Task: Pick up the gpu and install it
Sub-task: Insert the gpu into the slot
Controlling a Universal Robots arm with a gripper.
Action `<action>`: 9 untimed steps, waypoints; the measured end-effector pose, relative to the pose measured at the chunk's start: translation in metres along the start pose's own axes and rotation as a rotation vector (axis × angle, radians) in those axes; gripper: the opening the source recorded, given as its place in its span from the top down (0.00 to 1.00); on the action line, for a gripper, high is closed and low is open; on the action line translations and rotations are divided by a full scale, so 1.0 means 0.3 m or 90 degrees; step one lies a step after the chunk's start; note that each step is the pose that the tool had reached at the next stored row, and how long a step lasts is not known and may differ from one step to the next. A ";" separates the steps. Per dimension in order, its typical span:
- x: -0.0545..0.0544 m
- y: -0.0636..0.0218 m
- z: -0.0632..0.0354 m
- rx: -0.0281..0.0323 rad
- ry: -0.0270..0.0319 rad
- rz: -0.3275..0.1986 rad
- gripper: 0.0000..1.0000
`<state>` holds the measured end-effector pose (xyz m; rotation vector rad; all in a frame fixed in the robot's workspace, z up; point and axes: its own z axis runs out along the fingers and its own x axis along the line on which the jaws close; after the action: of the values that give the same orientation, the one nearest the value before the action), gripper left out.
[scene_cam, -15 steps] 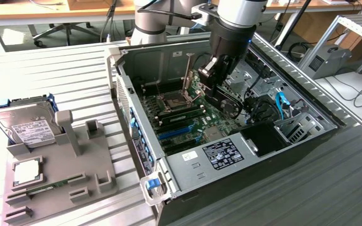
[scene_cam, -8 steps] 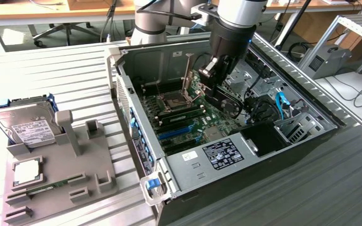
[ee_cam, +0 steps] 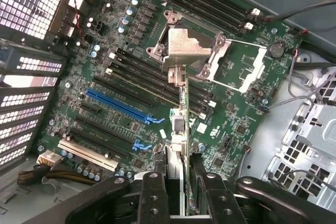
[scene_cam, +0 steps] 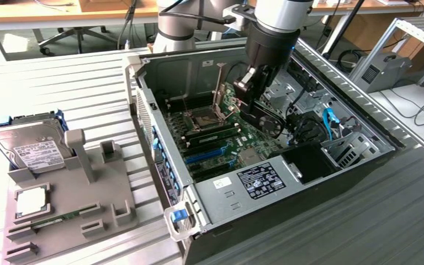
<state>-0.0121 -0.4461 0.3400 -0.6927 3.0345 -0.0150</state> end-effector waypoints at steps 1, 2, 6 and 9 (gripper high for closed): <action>0.000 0.000 0.000 0.0000 0.0000 -0.002 0.71; 0.000 0.000 0.000 -0.0001 -0.0001 -0.005 0.71; 0.000 0.000 0.000 -0.0004 -0.0002 -0.015 0.71; 0.000 0.000 0.000 -0.0005 -0.0003 -0.022 0.71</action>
<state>-0.0121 -0.4461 0.3400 -0.7449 3.0219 -0.0143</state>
